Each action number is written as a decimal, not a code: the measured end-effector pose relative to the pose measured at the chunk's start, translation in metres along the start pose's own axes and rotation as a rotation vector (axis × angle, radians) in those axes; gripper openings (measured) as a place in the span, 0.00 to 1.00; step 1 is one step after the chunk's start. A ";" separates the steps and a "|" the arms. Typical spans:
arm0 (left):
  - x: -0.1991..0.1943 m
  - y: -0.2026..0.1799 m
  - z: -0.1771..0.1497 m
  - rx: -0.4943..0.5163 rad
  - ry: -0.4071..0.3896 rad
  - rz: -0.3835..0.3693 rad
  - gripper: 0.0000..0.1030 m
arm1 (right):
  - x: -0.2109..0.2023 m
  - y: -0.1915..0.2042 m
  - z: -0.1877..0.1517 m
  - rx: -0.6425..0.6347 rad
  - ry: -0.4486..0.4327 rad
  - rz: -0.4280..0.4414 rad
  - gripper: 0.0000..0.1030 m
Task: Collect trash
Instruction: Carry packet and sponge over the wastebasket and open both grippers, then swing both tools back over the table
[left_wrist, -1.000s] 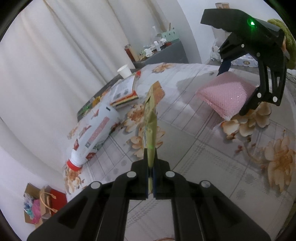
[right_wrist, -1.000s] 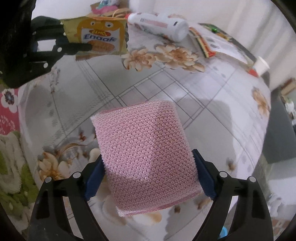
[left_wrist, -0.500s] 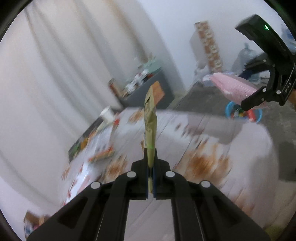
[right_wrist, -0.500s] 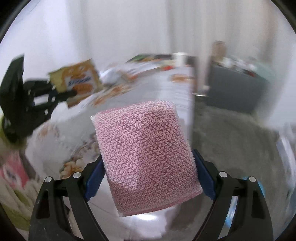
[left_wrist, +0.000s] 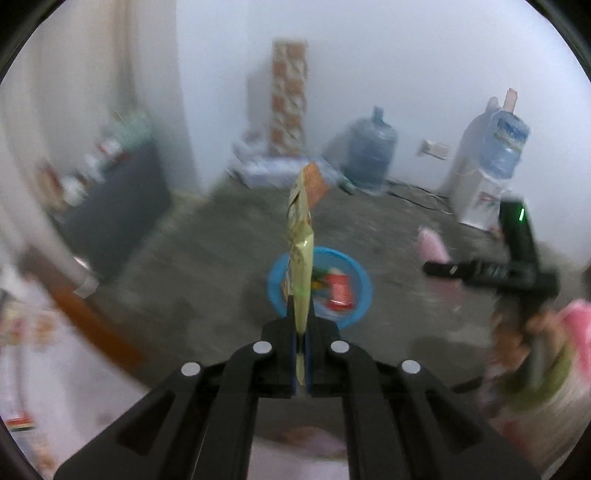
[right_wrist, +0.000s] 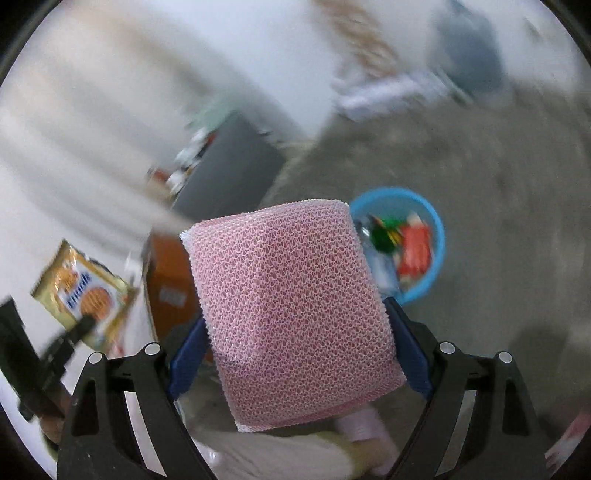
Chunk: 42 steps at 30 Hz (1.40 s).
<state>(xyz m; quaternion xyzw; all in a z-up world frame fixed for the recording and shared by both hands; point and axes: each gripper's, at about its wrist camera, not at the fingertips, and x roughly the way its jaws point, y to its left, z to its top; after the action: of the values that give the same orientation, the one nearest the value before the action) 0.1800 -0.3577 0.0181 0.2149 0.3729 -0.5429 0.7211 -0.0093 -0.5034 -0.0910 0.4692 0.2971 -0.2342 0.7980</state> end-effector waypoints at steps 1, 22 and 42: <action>0.019 -0.001 0.011 -0.028 0.038 -0.035 0.03 | 0.002 -0.013 0.002 0.041 0.005 0.003 0.81; 0.340 0.021 0.048 -0.380 0.459 -0.081 0.37 | 0.207 -0.133 0.083 0.348 0.165 -0.103 0.93; 0.150 0.053 0.052 -0.321 0.335 -0.070 0.63 | 0.069 -0.108 0.034 0.379 -0.103 -0.075 0.93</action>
<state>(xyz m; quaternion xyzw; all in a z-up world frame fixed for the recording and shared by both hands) 0.2660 -0.4716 -0.0696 0.1716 0.5762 -0.4582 0.6547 -0.0220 -0.5883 -0.1919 0.5872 0.2235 -0.3391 0.7002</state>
